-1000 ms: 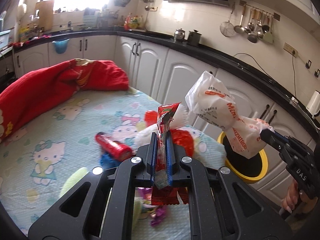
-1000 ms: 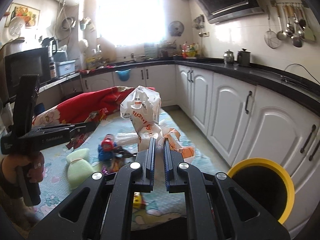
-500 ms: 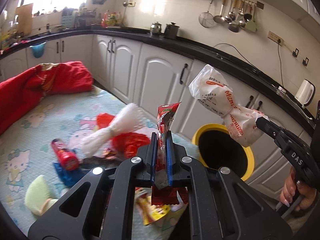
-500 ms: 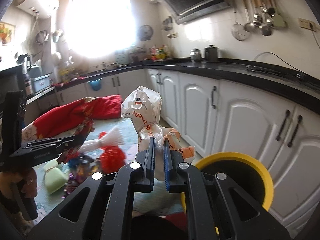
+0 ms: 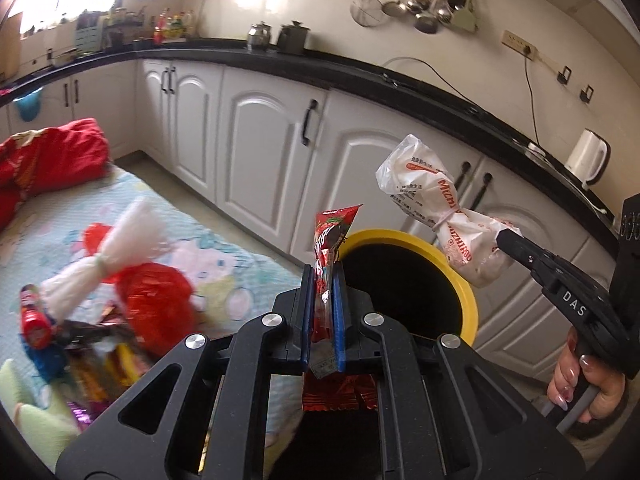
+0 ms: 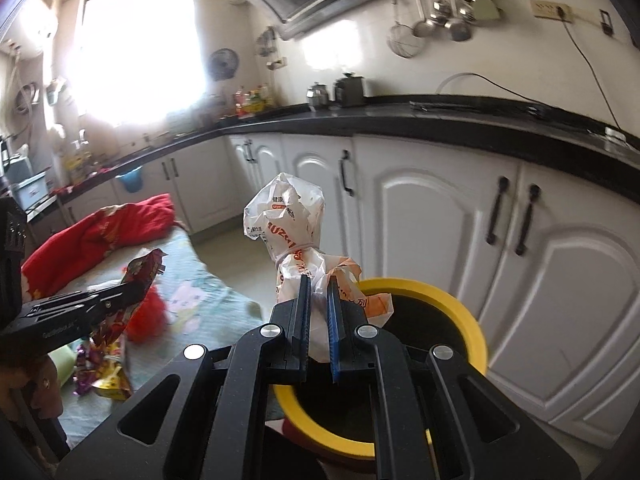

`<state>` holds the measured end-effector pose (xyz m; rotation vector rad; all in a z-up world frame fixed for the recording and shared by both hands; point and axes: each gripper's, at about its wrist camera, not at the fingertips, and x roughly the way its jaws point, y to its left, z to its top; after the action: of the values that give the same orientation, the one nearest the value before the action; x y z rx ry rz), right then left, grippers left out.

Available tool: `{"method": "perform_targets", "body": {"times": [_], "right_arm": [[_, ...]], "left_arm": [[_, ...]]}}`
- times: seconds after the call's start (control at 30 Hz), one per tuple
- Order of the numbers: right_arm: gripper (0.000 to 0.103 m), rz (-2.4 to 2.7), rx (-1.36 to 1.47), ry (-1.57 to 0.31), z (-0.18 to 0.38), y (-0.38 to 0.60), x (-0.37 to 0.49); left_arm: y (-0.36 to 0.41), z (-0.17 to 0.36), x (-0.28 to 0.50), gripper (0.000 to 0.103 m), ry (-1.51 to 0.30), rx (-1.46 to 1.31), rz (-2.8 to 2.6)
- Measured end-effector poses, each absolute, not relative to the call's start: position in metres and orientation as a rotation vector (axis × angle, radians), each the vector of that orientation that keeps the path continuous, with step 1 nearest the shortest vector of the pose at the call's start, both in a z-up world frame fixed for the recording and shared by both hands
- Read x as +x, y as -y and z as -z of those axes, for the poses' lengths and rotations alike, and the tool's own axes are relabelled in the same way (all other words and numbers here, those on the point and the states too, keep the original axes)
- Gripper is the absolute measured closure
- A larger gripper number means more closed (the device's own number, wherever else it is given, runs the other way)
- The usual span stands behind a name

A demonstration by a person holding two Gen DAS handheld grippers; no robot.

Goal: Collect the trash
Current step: 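Carry the red wrapper and white bag in both tools over the yellow bin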

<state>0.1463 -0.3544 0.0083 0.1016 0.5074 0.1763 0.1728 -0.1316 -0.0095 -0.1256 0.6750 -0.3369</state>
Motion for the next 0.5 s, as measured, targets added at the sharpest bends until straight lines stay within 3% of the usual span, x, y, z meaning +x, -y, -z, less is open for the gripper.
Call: {"method": "perform_targets", "body": {"times": [0.5], "right_arm": [[0.095, -0.027, 0.151, -0.626, 0.038, 0.404, 0.161]], "left_arm": [[0.202, 0.047, 0.205, 0.098, -0.754, -0.066, 0.446]]}}
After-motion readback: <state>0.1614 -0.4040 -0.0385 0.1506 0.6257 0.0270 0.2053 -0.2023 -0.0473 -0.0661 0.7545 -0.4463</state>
